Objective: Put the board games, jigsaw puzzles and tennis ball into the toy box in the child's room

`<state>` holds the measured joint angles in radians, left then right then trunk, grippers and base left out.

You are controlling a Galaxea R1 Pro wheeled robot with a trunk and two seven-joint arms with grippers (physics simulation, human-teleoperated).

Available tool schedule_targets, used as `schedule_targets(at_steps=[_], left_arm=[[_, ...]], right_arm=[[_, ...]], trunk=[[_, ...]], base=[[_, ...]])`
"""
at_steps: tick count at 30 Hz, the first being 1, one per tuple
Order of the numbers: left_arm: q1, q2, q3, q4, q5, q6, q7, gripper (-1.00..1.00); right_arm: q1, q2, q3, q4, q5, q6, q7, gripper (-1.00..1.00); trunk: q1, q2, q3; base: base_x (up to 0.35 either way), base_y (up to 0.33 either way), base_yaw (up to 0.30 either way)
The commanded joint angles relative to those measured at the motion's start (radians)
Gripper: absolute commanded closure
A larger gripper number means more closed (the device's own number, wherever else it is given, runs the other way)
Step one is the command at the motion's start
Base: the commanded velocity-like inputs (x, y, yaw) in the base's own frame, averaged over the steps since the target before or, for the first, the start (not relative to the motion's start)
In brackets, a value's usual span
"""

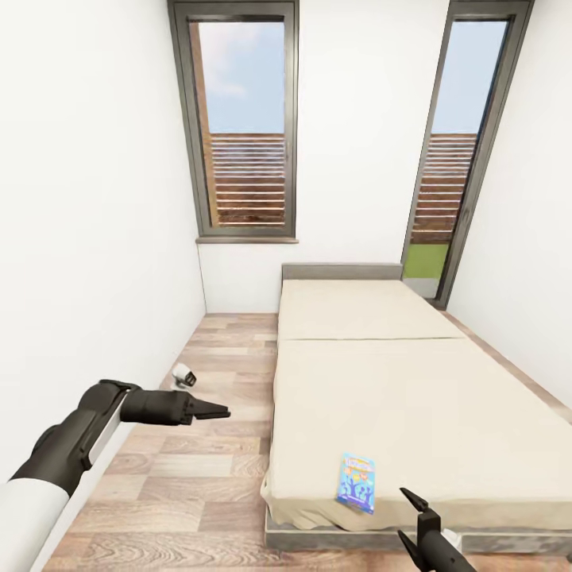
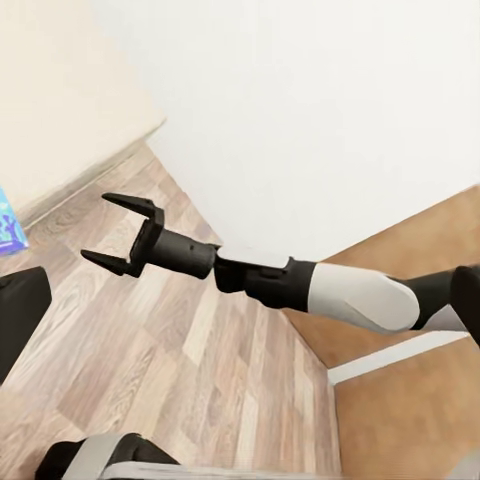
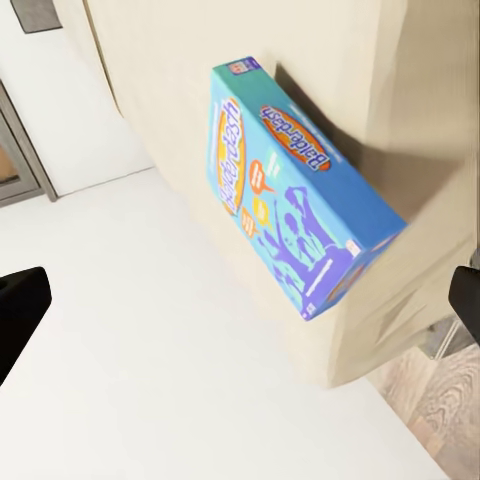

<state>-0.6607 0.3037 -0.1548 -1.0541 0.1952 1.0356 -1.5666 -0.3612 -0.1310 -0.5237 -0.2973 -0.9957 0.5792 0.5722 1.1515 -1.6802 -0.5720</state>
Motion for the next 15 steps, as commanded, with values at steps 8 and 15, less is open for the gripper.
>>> schedule_targets(at_steps=[8,15], left_arm=[[0.004,0.0,-0.005,-0.011,0.0,0.009,-0.004,-1.0],[0.004,0.0,-0.004,-0.011,0.0,0.008,-0.004,-1.0]], right_arm=[[-0.001,0.01,0.001,-0.003,0.001,-0.047,-0.002,-1.0],[-0.001,0.01,0.004,-0.007,0.004,-0.083,-0.006,-1.0]], trunk=[[0.031,-0.057,-0.026],[0.058,-0.106,-0.048]], base=[[0.0,0.0,0.0],[0.0,0.0,0.0]])
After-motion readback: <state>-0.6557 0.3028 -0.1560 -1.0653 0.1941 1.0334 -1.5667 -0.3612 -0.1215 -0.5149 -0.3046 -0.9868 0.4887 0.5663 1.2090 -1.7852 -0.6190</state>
